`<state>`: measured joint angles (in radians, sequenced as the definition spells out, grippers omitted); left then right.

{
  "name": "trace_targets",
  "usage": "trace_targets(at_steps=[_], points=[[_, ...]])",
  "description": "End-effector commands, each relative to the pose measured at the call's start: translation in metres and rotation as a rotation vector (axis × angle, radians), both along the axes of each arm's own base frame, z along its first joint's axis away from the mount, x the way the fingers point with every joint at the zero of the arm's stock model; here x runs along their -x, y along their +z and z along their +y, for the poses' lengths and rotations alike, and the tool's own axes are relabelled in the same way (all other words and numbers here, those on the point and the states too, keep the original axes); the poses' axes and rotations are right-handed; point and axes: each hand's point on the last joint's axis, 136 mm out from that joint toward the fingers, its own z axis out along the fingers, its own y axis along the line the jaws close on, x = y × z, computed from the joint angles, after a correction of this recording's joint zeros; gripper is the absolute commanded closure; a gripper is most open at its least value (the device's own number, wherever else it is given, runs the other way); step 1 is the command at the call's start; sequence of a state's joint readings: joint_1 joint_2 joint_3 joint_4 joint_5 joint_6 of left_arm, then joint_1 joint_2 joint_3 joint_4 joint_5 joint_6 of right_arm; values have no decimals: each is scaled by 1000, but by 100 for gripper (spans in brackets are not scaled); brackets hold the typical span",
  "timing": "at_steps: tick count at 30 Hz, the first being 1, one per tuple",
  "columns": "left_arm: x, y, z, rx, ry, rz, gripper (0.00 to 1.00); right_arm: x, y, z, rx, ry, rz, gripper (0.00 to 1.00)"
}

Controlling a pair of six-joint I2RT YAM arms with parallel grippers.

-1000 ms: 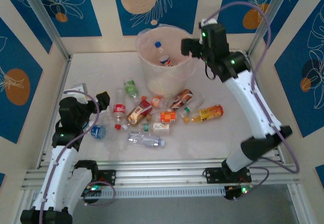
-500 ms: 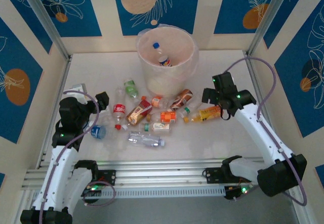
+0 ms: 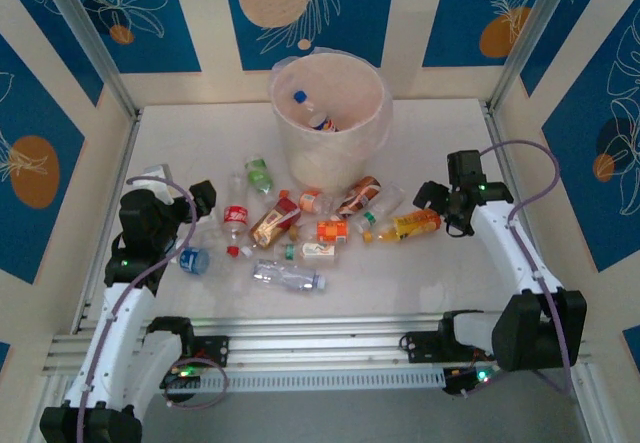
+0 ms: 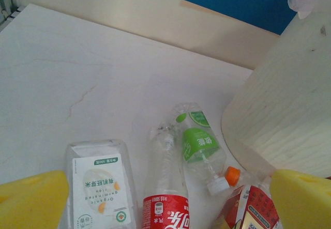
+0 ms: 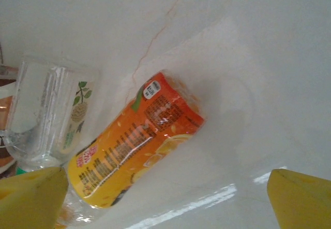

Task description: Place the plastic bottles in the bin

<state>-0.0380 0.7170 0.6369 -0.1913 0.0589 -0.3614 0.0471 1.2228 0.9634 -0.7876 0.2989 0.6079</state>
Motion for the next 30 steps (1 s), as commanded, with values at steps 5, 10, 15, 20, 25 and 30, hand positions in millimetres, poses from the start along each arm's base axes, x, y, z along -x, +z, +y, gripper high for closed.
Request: trace_targets(at_steps=[5, 10, 15, 20, 25, 30], points=[[-5, 10, -5, 15, -19, -36, 1, -9, -31, 18, -165, -135, 66, 1], [-5, 8, -6, 14, -21, -32, 0, -13, -47, 20, -184, -164, 93, 1], [-6, 7, -6, 17, -23, -31, 0, -14, -65, 24, -208, -176, 125, 0], [-5, 6, -6, 14, -24, -28, 1, -10, -85, 24, -204, -186, 170, 2], [-4, 7, -6, 12, -23, -30, 0, -6, -104, 22, -187, -202, 217, 5], [-4, 7, -5, 9, -21, -27, 0, -6, -119, 16, -152, -209, 250, 8]])
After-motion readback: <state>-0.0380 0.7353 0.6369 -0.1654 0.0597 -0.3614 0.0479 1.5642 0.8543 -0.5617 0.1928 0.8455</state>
